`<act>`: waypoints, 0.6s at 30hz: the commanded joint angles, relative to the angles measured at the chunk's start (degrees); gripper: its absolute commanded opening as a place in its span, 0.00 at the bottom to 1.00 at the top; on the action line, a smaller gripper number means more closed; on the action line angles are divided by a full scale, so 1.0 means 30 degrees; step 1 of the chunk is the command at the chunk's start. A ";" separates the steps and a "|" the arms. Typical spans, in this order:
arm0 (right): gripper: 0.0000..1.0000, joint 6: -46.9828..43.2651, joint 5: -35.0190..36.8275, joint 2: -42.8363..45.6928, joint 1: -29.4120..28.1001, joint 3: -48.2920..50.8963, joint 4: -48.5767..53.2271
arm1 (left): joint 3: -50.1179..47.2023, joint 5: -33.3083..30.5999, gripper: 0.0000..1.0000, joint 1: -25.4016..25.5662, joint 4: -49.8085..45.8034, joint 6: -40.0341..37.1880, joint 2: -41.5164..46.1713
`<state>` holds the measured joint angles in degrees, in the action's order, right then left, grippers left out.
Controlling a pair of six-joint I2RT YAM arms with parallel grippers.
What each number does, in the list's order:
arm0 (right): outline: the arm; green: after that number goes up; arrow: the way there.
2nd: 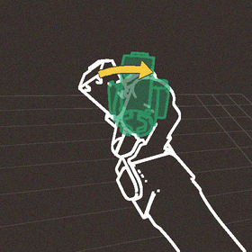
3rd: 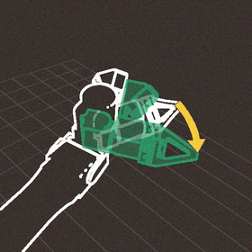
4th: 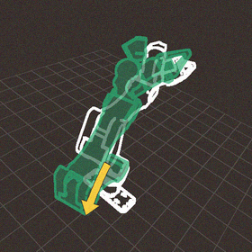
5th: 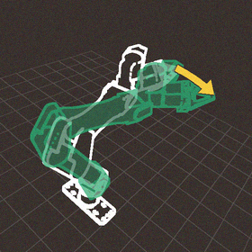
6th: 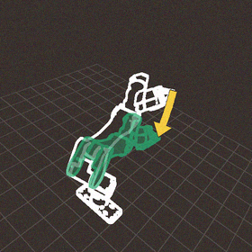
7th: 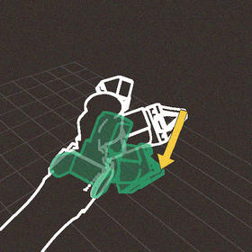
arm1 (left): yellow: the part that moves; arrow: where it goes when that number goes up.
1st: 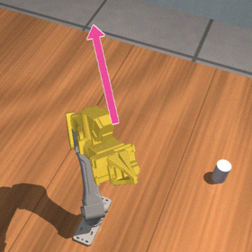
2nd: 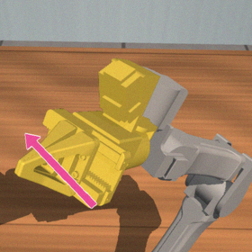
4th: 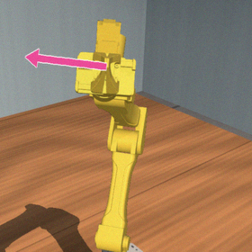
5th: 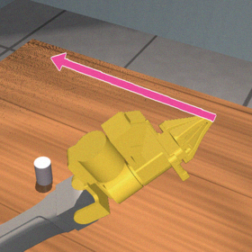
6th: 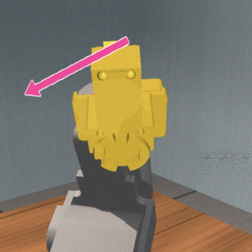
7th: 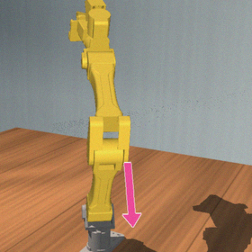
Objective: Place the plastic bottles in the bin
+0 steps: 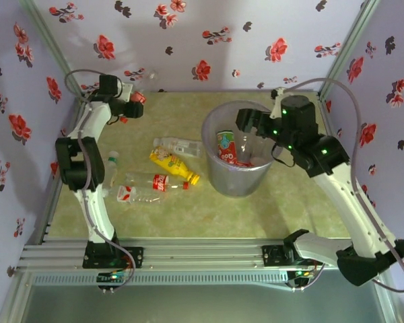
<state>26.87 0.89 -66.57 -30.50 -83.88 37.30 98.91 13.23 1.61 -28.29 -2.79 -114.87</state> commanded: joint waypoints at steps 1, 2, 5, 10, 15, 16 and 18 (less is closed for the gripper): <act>0.97 0.0605 0.0468 -0.0995 -0.1112 -0.1052 -0.2683 | -0.2969 0.1126 0.32 0.0105 0.3935 0.2700 0.2895; 0.97 0.0644 0.0467 -0.1480 -0.1533 -0.1314 -0.3171 | -0.3946 0.1191 0.30 0.0242 0.4562 0.3323 0.3986; 0.97 0.0751 0.0109 -0.3018 -0.2745 -0.2170 -0.4679 | -0.6718 0.1295 0.24 0.1044 0.6210 0.4919 0.6834; 0.97 0.1088 -0.1021 -0.6121 -0.4466 -0.4187 -0.6643 | -0.9630 0.1680 0.20 0.2522 0.7453 0.6990 1.0370; 0.97 0.1579 -0.1334 -0.9095 -0.4986 -0.6116 -0.7448 | -1.1985 0.2133 0.19 0.4189 0.8728 0.7519 1.2997; 0.97 0.1674 -0.1342 -0.9636 -0.4955 -0.6537 -0.7467 | -1.2393 0.2293 0.19 0.4416 0.8969 0.7669 1.3411; 0.97 0.2099 -0.1990 -1.0663 -0.4779 -0.7564 -0.7273 | -1.2766 0.2627 0.19 0.4806 0.9065 0.7786 1.3884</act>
<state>30.74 -3.16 -95.81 -45.43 -102.45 17.80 62.52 18.85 14.94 -5.30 18.15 -75.33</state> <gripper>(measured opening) 0.973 0.566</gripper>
